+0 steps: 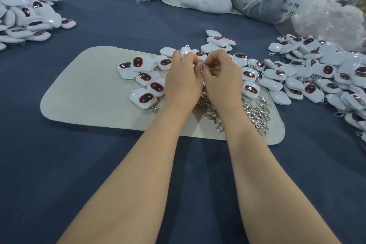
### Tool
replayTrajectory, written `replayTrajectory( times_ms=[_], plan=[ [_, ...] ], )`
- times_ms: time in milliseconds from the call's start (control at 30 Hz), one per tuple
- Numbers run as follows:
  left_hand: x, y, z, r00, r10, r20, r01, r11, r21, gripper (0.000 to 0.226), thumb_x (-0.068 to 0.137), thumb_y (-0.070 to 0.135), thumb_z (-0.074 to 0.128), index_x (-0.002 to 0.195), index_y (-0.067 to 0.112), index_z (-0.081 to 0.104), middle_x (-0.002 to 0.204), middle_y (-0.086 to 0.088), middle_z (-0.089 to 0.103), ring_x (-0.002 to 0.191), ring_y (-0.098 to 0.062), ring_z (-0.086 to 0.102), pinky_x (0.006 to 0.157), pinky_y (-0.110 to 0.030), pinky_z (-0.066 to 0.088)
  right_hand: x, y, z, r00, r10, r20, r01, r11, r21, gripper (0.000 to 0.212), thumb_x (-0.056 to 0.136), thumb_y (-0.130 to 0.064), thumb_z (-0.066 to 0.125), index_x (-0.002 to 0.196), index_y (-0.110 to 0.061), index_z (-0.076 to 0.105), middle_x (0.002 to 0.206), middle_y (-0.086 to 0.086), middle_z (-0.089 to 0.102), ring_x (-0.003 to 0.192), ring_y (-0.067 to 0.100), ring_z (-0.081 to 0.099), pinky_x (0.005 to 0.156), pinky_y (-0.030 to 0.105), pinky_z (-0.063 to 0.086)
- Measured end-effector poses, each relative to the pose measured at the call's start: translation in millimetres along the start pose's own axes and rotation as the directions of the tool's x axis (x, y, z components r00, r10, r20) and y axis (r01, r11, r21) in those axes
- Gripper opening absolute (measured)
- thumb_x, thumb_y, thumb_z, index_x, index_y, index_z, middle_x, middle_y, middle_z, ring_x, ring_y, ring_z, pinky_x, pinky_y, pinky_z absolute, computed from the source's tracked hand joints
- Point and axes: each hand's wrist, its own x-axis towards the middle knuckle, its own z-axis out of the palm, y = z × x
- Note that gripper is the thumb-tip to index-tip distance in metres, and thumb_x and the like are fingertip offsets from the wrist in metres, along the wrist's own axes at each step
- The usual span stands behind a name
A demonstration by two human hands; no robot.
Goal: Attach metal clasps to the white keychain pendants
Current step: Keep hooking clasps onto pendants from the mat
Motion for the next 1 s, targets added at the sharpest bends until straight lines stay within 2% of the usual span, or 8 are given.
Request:
replayTrajectory(
  times_ms=[133,267,367,467,567,700,833,1000],
  plan=[
    [0.5,-1.5,2.3,1.000,0.012,-0.006,-0.012,1.000,-0.015,0.016,0.096,0.019,0.049,0.101,0.010,0.061,0.113,-0.007,0.049,0.086,-0.025,0.056,0.079,-0.035,0.046,0.6,1.1,-0.5,1.000,0.015,0.003,-0.015,1.000,0.008,0.014,0.082,0.001,0.055,0.082,-0.013,0.055,0.074,-0.008,0.055,0.070,0.012,0.053,0.070,0.022,0.046],
    [2.2,-0.4,2.4,0.997,0.071,0.018,-0.067,0.986,-0.150,0.017,0.096,0.017,0.050,0.111,0.013,0.058,0.104,-0.001,0.054,0.086,-0.014,0.057,0.078,-0.023,0.043,2.8,6.1,-3.5,0.995,0.064,-0.076,-0.063,0.998,0.023,0.015,0.082,0.000,0.056,0.081,-0.015,0.052,0.070,-0.016,0.052,0.061,-0.001,0.048,0.064,0.009,0.040],
    [2.0,4.5,-0.8,1.000,0.010,0.022,-0.002,0.941,-0.340,0.031,0.093,0.013,0.050,0.122,0.014,0.040,0.079,0.005,0.055,0.061,0.001,0.052,0.062,-0.009,0.038,4.2,9.5,-6.8,0.981,0.114,-0.159,-0.108,0.993,0.049,0.014,0.082,-0.001,0.054,0.082,-0.015,0.053,0.070,-0.016,0.052,0.062,-0.001,0.049,0.064,0.007,0.040],
    [1.1,7.9,-1.2,0.988,-0.090,0.125,0.140,0.866,-0.480,0.026,0.089,0.010,0.048,0.109,0.018,0.034,0.074,0.003,0.053,0.056,-0.014,0.050,0.066,-0.031,0.042,5.1,11.4,-7.8,0.974,0.128,-0.189,-0.125,0.992,0.028,0.013,0.082,-0.002,0.054,0.083,-0.015,0.054,0.069,-0.015,0.052,0.066,0.005,0.051,0.065,0.010,0.040],
    [0.0,8.1,-1.4,0.977,-0.073,0.200,0.161,0.868,-0.469,0.017,0.090,0.011,0.047,0.102,0.021,0.040,0.074,0.007,0.053,0.057,-0.018,0.056,0.066,-0.035,0.045,5.8,12.5,-7.4,0.973,0.117,-0.201,-0.119,0.993,0.001,0.013,0.081,-0.002,0.054,0.082,-0.015,0.054,0.068,-0.016,0.051,0.065,0.005,0.050,0.064,0.009,0.040],
    [0.6,6.4,-1.6,0.974,-0.090,0.210,0.180,0.869,-0.461,0.022,0.090,0.013,0.048,0.108,0.020,0.037,0.080,0.005,0.054,0.063,-0.019,0.058,0.072,-0.036,0.048,6.2,13.4,-7.2,0.974,0.114,-0.198,-0.118,0.993,-0.012,0.012,0.082,-0.002,0.054,0.083,-0.014,0.054,0.069,-0.015,0.050,0.068,0.008,0.050,0.066,0.014,0.042],
    [0.3,4.2,-0.4,0.963,-0.098,0.251,0.204,0.876,-0.437,0.021,0.089,0.015,0.050,0.107,0.022,0.041,0.080,0.007,0.053,0.048,-0.005,0.056,0.051,-0.020,0.043,6.2,14.2,-6.0,0.975,0.115,-0.192,-0.122,0.992,-0.025,0.012,0.083,-0.003,0.054,0.084,-0.014,0.055,0.069,-0.015,0.050,0.071,0.010,0.052,0.069,0.017,0.043],
    [2.4,1.7,-1.1,0.973,-0.109,0.205,0.194,0.866,-0.461,0.017,0.089,0.011,0.052,0.103,0.021,0.054,0.080,0.012,0.053,0.054,-0.009,0.056,0.048,-0.008,0.040,7.1,16.4,-5.1,0.972,0.127,-0.198,-0.133,0.991,-0.018,0.009,0.084,-0.004,0.056,0.085,-0.013,0.056,0.070,-0.016,0.050,0.067,0.004,0.050,0.065,0.008,0.040]
  ],
)
